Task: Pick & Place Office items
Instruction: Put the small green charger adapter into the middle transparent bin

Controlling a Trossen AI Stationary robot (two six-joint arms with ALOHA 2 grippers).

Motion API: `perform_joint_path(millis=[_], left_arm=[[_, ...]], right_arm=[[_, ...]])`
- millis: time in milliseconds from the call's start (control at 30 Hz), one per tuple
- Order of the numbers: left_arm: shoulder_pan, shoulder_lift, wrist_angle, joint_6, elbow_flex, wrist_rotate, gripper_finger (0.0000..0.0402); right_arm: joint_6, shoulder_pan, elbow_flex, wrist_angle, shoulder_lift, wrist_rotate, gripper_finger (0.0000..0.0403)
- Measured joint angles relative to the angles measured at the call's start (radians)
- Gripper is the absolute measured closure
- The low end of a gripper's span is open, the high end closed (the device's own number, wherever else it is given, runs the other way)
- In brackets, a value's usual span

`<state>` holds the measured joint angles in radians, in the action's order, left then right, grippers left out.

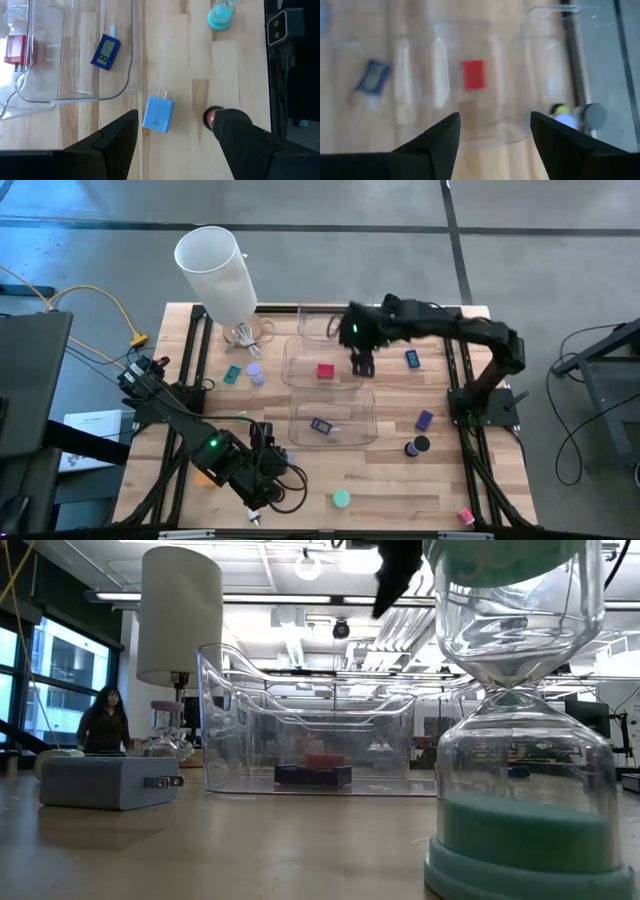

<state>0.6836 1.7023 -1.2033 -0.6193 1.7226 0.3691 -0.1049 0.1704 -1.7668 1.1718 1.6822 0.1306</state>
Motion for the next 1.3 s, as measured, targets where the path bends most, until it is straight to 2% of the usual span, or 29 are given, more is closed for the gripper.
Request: perform_joint_path(millis=[167,267,500,567,733,833,967,1100,1300], left_arm=[[0.017,0.000,0.000,0.017,0.000,0.000,0.0147],[0.020,0.000,0.000,0.016,0.000,0.000,0.0147],[0.005,0.000,0.000,-0.041,0.000,0.004,0.0147],[-0.002,0.000,-0.001,-0.041,0.000,0.004,0.0147],[-0.022,0.000,-0.015,-0.042,0.000,-0.001,0.0147],[-0.034,0.000,-0.065,-0.043,0.000,-0.008,0.0147],[-0.055,0.000,-0.168,-0.044,0.000,0.005,0.0147],[-0.075,0.000,-0.181,-0.045,0.000,0.008,0.0147],[-0.098,0.000,-0.173,-0.048,0.000,0.008,0.0147]], right_arm=[[0.127,-0.180,0.001,0.087,-0.027,0.085,0.0172],[0.222,-0.283,0.001,0.138,-0.031,0.213,0.0172],[0.556,-0.524,0.022,0.354,-0.032,0.522,0.0172],[0.656,-0.600,0.057,0.395,-0.046,0.590,0.0172],[0.815,-0.777,0.209,0.353,-0.139,0.665,0.0172],[0.953,-0.867,0.315,0.341,-0.179,0.760,0.0172],[1.111,-0.959,0.446,0.342,-0.217,0.911,0.0172],[1.221,-1.009,0.534,0.334,-0.217,1.015,0.0172],[1.261,-1.011,0.596,0.298,-0.217,1.007,0.0172]])
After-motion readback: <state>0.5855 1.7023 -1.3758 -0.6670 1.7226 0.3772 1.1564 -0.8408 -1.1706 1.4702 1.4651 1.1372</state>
